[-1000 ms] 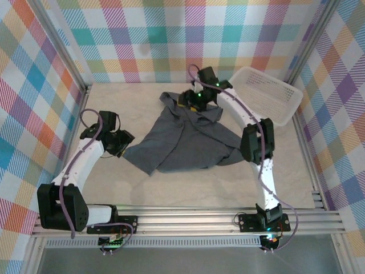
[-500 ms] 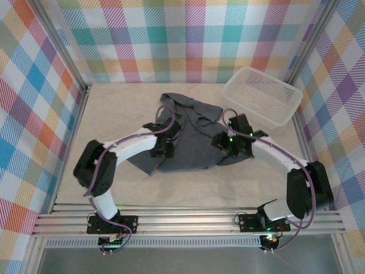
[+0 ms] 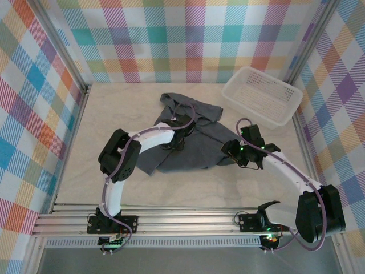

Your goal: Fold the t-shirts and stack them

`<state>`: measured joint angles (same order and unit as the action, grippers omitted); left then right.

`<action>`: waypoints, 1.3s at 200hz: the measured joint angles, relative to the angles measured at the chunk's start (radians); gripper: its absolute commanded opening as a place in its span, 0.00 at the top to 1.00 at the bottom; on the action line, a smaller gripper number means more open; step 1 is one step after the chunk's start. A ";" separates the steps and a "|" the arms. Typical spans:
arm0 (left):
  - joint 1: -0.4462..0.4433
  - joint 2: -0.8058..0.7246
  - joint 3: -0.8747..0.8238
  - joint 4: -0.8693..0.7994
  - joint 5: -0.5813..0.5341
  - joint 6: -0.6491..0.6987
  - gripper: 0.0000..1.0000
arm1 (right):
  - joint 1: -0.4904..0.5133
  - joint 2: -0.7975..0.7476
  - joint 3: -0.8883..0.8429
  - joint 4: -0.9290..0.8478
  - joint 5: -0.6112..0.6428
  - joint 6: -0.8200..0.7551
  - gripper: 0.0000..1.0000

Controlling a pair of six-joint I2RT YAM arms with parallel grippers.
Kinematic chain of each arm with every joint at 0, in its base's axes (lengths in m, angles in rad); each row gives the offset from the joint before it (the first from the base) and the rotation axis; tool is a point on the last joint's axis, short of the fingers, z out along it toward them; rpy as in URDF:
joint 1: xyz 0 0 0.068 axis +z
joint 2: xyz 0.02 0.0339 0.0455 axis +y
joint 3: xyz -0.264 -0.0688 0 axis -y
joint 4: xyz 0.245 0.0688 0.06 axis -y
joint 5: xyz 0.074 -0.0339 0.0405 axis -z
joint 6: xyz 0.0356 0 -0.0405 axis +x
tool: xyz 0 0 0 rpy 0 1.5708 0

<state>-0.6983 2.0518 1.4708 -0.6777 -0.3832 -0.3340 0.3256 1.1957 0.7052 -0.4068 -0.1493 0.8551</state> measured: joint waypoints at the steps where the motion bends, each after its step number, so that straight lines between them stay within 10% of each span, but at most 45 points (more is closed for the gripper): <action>1: 0.000 0.000 0.000 0.000 0.000 0.001 0.52 | 0.000 0.000 0.000 0.000 0.000 0.000 0.49; 134: -0.026 0.068 0.060 0.005 -0.032 0.060 0.60 | 0.000 0.006 -0.024 0.003 0.000 0.002 0.49; 175: -0.026 0.074 0.060 0.006 -0.074 0.081 1.00 | 0.000 0.006 -0.024 0.003 0.013 0.002 0.55; 260: 0.013 -0.097 0.064 -0.003 -0.066 0.089 1.00 | -0.008 0.137 -0.027 0.043 0.063 -0.003 0.50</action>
<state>-0.6857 1.9545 1.5352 -0.6811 -0.4496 -0.2451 0.3180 1.3327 0.6785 -0.3641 -0.0868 0.8524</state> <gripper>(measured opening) 0.050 0.485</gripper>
